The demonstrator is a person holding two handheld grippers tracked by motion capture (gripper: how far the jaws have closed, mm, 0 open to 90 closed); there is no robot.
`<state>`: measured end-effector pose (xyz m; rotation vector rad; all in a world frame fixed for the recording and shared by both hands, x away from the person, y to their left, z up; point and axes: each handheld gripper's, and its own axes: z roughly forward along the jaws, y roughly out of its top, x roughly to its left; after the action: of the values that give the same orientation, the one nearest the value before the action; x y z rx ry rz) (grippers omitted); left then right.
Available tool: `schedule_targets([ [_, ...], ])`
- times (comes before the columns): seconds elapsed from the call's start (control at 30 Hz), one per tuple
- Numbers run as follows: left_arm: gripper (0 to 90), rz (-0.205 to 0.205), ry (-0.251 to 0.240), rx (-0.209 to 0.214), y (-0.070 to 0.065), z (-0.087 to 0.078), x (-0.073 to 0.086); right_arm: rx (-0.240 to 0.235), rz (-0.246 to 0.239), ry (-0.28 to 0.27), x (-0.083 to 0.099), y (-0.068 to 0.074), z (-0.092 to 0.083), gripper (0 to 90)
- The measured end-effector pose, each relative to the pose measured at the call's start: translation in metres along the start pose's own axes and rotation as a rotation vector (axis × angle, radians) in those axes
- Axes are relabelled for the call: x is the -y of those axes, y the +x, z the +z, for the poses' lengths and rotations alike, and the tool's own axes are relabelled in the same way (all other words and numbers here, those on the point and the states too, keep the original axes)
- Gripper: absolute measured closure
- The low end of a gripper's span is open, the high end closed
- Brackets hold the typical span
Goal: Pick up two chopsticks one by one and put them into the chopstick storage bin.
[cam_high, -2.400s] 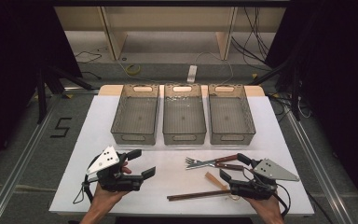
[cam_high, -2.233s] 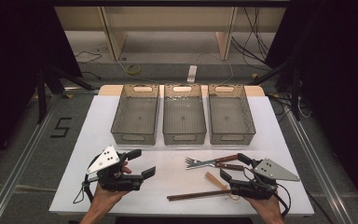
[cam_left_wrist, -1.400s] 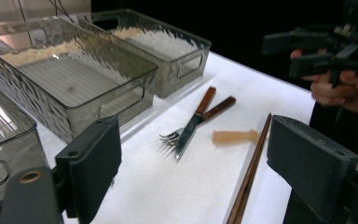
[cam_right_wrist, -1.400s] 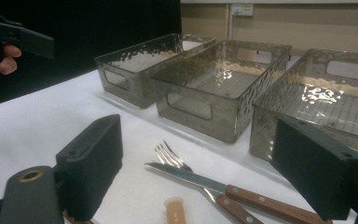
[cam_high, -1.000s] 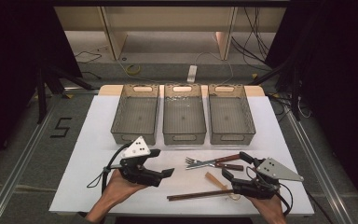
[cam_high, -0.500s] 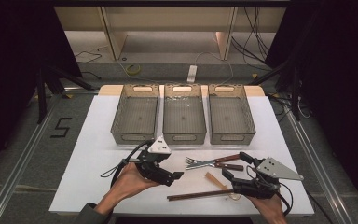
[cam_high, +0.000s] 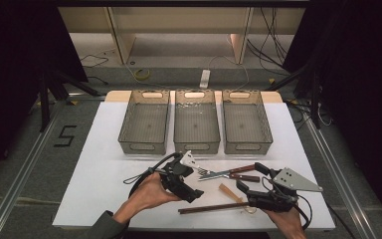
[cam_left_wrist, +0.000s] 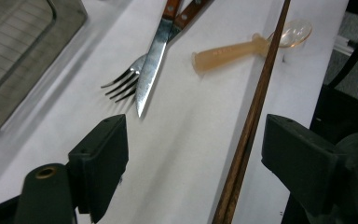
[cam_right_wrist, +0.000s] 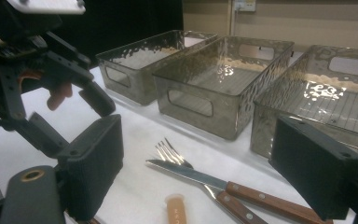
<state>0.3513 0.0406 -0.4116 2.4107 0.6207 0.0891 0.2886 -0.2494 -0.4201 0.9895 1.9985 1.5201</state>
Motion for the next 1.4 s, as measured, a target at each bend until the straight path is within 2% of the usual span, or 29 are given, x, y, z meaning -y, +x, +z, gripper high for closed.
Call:
schedule_targets([
  [0.3, 25.3, 0.046, 0.092, 0.015, -0.004, 0.022, -0.005, -0.005, 0.003, 0.0, 0.0, 0.0, 0.0, 17.8],
  [0.43, 32.8, 0.072, 0.138, 0.037, -0.011, 0.032, -0.005, -0.003, 0.005, 0.002, 0.0, -0.001, 0.0, 17.8],
  [0.5, 33.8, 0.089, 0.161, 0.052, -0.014, 0.037, -0.005, -0.004, 0.004, 0.002, 0.0, -0.001, 0.0, 17.8],
  [0.53, 37.3, 0.096, 0.173, 0.053, -0.015, 0.04, -0.004, -0.005, 0.001, 0.004, 0.0, -0.001, 0.001, 17.8],
  [0.63, 40.3, 0.117, 0.211, 0.057, -0.017, 0.047, -0.003, -0.006, 0.0, 0.007, 0.001, -0.001, 0.001, 17.8],
  [0.83, 46.3, 0.132, 0.232, 0.082, -0.02, 0.051, -0.004, -0.003, 0.003, 0.007, 0.001, -0.001, 0.001, 17.8],
  [1.2, 58.7, 0.16, 0.263, 0.081, -0.022, 0.059, -0.004, -0.008, -0.002, 0.008, 0.001, -0.001, 0.001, 17.9],
  [1.4, 59.8, 0.166, 0.27, 0.088, -0.023, 0.061, -0.003, -0.009, -0.002, 0.006, 0.0, -0.001, 0.001, 17.9],
])
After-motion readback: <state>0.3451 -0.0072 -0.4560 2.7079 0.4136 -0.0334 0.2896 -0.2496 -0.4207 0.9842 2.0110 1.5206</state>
